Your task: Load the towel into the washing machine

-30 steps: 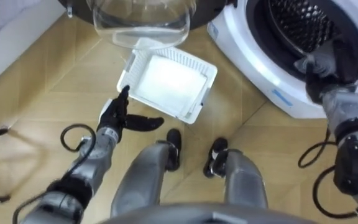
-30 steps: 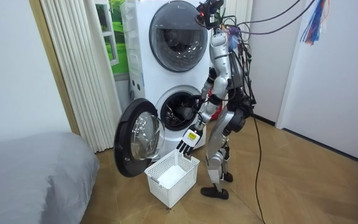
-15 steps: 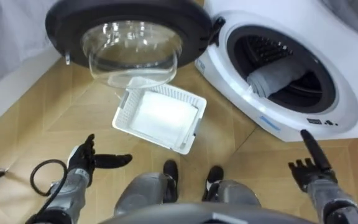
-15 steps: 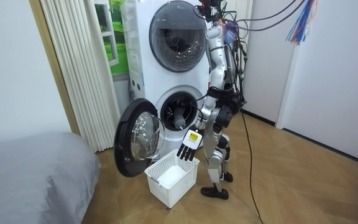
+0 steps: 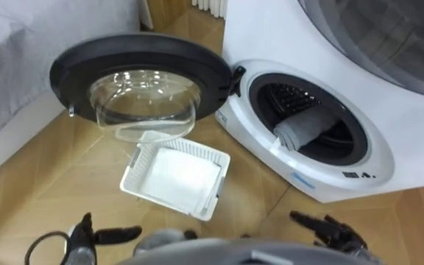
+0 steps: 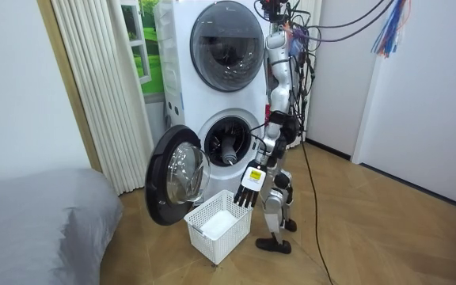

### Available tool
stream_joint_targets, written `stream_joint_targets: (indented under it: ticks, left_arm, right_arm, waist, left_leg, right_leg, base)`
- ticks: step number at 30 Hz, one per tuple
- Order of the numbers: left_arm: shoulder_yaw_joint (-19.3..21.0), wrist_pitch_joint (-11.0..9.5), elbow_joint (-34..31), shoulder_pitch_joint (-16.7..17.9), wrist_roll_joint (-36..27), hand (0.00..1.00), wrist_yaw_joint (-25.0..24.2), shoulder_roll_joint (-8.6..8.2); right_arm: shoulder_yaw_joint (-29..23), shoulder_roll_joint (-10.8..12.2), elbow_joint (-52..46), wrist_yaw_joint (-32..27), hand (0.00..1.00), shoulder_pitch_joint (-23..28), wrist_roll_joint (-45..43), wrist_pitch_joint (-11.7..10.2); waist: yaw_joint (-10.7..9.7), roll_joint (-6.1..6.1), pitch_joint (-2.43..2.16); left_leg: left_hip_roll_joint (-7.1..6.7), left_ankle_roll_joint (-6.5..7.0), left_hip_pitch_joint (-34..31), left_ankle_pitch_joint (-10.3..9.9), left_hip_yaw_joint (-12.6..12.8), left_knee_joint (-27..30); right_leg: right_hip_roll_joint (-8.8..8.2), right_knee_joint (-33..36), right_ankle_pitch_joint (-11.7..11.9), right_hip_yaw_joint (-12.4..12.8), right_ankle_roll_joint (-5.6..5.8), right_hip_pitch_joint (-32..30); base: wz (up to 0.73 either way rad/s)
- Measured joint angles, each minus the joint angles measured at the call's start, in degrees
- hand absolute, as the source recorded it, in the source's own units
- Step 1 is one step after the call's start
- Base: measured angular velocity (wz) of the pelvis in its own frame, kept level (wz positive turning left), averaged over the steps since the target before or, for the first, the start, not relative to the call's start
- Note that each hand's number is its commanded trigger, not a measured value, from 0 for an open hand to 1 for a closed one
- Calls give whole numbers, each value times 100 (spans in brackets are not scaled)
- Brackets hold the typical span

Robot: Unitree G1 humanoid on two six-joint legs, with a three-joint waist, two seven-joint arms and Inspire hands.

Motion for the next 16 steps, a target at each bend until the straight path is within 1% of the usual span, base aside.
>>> stream_joint_targets:
  ticks: [2,3,4,6,7,8,10,12,14,16]
  left_arm:
    - [0,1,99,2,0,0,82,-50]
    - [1,3,159,9,0,0,95,-79]
    - [4,4,187,6,-1,0,94,-93]
    - [18,21,223,-4,-6,0,93,-104]
    - [102,53,225,0,18,0,92,-105]
    - [179,105,226,-4,119,0,93,-103]
    - [225,138,223,-11,229,0,93,-105]
    - [211,242,221,-7,325,0,89,-115]
    - [200,311,211,-12,374,0,89,-119]
    - [206,354,210,-49,479,0,90,-122]
  right_arm:
    - [34,47,32,-2,0,10,-276,-2]
    - [114,57,54,-4,0,10,-386,-2]
    - [148,57,73,-4,0,8,-407,-2]
    - [184,61,124,-10,0,7,-438,-3]
    - [182,61,151,-7,0,12,-516,-3]
    - [171,61,190,-4,0,-2,-624,-2]
    - [143,75,189,5,0,-13,-799,0]
    - [137,84,169,9,0,-35,-928,2]
    - [133,92,170,6,0,-38,-1011,0]
    - [133,96,170,5,0,-38,-1013,1]
  waist:
    - [4,-2,5]
    - [39,8,12]
    - [52,15,13]
    - [85,37,32]
    - [92,41,30]
    - [88,57,39]
    - [57,57,30]
    - [-27,56,28]
    - [-62,57,28]
    - [-71,56,16]
  left_leg:
    - [3,-4,50,-3,17,-19]
    - [8,-5,102,-3,65,-48]
    - [11,-8,135,-5,92,-63]
    - [10,-10,238,-19,99,-85]
    - [11,-7,297,-38,90,-83]
    - [11,-8,328,-57,85,-82]
    - [11,-4,327,-71,84,-80]
    - [10,4,335,-89,84,-62]
    - [10,8,335,-104,81,-51]
    - [8,8,335,-110,77,-51]
  right_leg:
    - [14,-29,1,65,-2,46]
    - [23,-31,1,121,-3,69]
    - [26,-33,1,151,-3,85]
    - [38,-35,1,213,-2,164]
    - [51,-35,1,263,-2,197]
    - [60,-37,1,283,-2,263]
    - [60,-37,-1,288,-1,286]
    - [57,-38,-3,298,3,313]
    - [55,-48,-6,289,8,335]
    - [56,-64,-8,292,11,345]
  base:
    - [-9]
    - [-17]
    - [-21]
    - [-18]
    - [-20]
    - [-16]
    - [-4]
    - [0]
    - [0]
    - [0]
